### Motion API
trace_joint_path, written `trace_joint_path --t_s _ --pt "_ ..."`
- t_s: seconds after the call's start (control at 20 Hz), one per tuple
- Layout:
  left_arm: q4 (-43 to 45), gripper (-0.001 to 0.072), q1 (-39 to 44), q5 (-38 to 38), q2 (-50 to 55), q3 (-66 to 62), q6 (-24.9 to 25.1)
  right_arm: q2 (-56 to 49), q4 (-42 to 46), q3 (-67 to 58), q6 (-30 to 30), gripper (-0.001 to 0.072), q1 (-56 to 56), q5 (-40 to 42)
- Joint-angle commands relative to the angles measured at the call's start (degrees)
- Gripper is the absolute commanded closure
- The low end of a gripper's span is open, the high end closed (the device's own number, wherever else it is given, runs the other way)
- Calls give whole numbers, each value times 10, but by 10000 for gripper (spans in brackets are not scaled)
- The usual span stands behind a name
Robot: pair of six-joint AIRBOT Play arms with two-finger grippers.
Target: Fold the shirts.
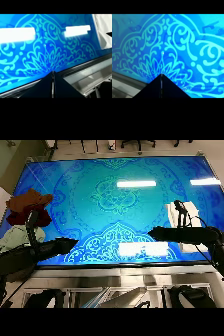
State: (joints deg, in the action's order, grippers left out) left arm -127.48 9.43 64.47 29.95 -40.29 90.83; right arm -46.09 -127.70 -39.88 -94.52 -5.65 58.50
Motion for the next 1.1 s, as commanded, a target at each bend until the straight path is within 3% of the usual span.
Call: trace_joint_path --t_s 0.0,0.2,0.4,0.45,0.5,0.55,0.6,0.85,1.05 --pt "1 690 0 0 0 0 0 0 0 0 0 687 0 0" --pt "14 690 -2 -8 0 -1 3 0 0 0 0 687 0 0" --pt "237 690 -53 -16 76 -97 5 0 0 0 0 687 0 0" --pt "301 690 -76 -31 122 -140 25 0 0 0 0 687 0 0" --pt "348 631 -97 -55 174 -184 47 0 0 0 0 687 0 0" --pt "384 222 -120 -88 240 -236 83 0 0 0 0 687 0 0" --pt "407 12 -140 -123 306 -288 92 0 0 0 0 687 0 0" --pt "470 10 -216 -175 665 -602 93 0 0 0 0 687 0 0" --pt "486 9 -229 -184 875 -787 93 0 -1 0 0 687 0 -1"
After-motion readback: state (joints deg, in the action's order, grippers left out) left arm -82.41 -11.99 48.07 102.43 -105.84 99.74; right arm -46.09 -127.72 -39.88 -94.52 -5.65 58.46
